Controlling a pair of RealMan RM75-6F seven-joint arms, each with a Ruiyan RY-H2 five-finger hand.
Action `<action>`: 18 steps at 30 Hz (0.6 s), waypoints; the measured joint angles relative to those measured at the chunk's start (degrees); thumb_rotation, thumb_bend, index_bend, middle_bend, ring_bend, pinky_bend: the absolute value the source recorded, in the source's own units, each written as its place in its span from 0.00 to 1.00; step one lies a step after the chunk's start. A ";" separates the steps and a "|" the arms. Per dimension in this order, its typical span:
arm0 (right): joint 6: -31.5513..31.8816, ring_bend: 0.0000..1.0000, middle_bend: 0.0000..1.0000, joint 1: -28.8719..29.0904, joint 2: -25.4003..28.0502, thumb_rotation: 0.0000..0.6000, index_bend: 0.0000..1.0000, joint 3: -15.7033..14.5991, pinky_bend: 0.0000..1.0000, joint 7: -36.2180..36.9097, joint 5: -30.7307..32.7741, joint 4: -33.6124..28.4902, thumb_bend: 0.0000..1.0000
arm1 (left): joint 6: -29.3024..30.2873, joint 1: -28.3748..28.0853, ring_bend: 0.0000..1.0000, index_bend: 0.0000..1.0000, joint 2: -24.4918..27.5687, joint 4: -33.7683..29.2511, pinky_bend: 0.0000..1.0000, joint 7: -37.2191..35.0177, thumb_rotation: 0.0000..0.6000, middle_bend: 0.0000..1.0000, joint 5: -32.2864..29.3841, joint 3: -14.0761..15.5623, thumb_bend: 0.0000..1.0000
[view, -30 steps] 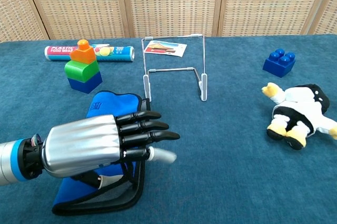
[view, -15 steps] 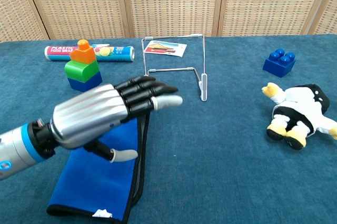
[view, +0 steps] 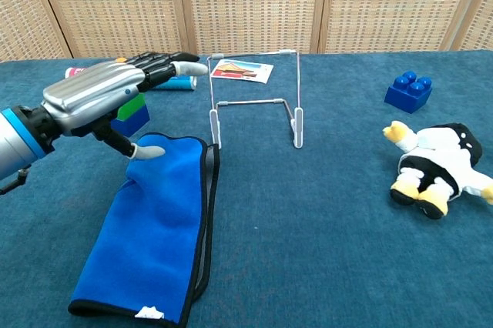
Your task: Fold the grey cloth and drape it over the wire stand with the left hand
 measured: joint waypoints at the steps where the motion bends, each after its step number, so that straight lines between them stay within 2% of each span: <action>1: -0.07 0.00 0.00 0.04 -0.03 1.00 0.00 -0.01 0.00 -0.10 0.01 -0.02 0.00 | -2.19 -0.02 0.00 0.09 0.87 -1.37 0.00 0.23 1.00 0.00 -1.65 -0.60 0.24; 10: -0.75 0.00 0.00 0.41 -0.39 1.00 0.00 -0.04 0.00 -1.19 0.42 -0.13 0.00 | -14.85 -0.58 0.00 0.11 4.58 -8.20 0.00 1.41 1.00 0.00 -10.82 -4.31 0.26; 18: -1.24 0.00 0.00 0.56 -0.53 1.00 0.00 0.02 0.00 -1.33 0.96 0.08 0.00 | -19.10 -1.29 0.00 0.14 5.58 -9.49 0.00 0.23 1.00 0.00 -12.52 -5.44 0.30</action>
